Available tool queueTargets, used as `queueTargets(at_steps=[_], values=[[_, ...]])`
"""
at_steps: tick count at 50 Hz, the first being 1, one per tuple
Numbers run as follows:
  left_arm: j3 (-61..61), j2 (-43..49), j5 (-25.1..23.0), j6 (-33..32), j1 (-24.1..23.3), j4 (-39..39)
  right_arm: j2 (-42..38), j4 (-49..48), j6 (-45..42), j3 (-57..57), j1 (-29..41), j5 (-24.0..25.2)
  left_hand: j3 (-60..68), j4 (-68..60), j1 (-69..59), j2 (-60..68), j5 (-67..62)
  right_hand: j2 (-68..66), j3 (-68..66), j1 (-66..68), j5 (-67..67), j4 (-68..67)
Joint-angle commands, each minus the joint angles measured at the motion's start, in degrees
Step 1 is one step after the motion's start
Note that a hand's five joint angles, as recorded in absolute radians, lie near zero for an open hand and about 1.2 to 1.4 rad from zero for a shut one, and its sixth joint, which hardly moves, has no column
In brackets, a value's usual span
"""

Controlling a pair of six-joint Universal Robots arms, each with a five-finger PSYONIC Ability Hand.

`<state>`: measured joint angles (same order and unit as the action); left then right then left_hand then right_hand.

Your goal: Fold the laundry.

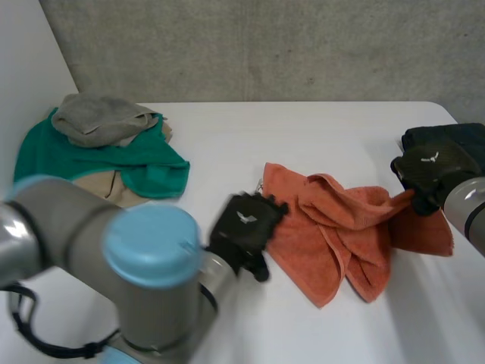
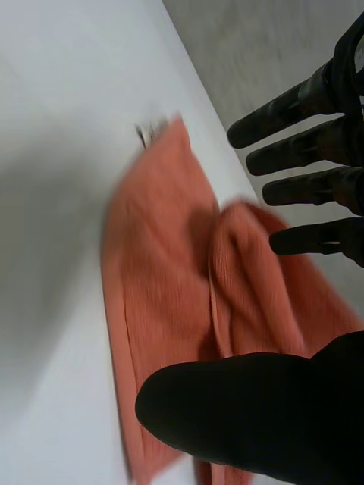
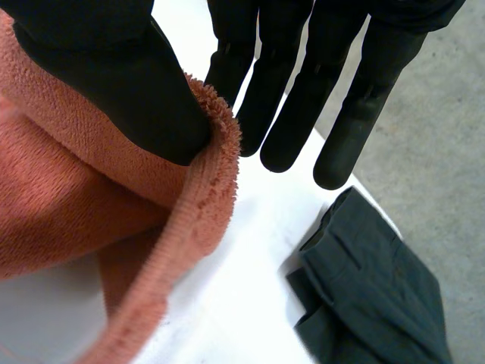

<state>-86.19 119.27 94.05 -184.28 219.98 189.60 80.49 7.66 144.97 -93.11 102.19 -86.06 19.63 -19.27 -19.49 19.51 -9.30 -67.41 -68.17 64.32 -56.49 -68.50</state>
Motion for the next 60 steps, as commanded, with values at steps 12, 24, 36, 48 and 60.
queueTargets(at_steps=[12, 24, 36, 48, 60], values=[[13.84, 16.25, -10.38, -18.56, -7.37, 4.81, 0.20, -6.42, 0.75, -8.84, -3.22, 0.19, 14.81, -15.17, -14.94, 14.93, -15.14, -12.59, -11.83, 15.68, -13.51, -11.50], [21.05, 22.23, -10.20, -25.34, -7.46, 4.81, 0.28, -7.13, 0.84, -9.72, -3.49, 0.28, 19.17, -19.53, -19.31, 19.30, -19.50, -12.59, -11.83, 15.68, -13.51, -11.50], [27.12, 26.89, -9.94, -27.09, -7.46, 3.76, 0.11, -7.57, 0.84, -10.69, -3.40, 0.37, 52.78, -53.14, -52.91, 52.90, -53.11, -12.59, -11.83, 15.68, -13.51, -11.50], [31.17, 28.48, -8.27, -28.68, -7.20, 4.29, 0.02, -7.57, 1.19, -11.13, -3.40, 0.37, 60.37, -60.73, -60.51, 60.49, -60.70, -12.59, -11.83, 15.68, -13.51, -11.50], [16.06, 7.84, -2.91, -28.59, 1.14, 3.41, 1.60, -6.69, 1.28, -9.72, -3.58, 0.19, 60.37, -60.73, -60.51, 60.49, -60.70, -12.59, -11.83, 15.68, -13.51, -11.50]])
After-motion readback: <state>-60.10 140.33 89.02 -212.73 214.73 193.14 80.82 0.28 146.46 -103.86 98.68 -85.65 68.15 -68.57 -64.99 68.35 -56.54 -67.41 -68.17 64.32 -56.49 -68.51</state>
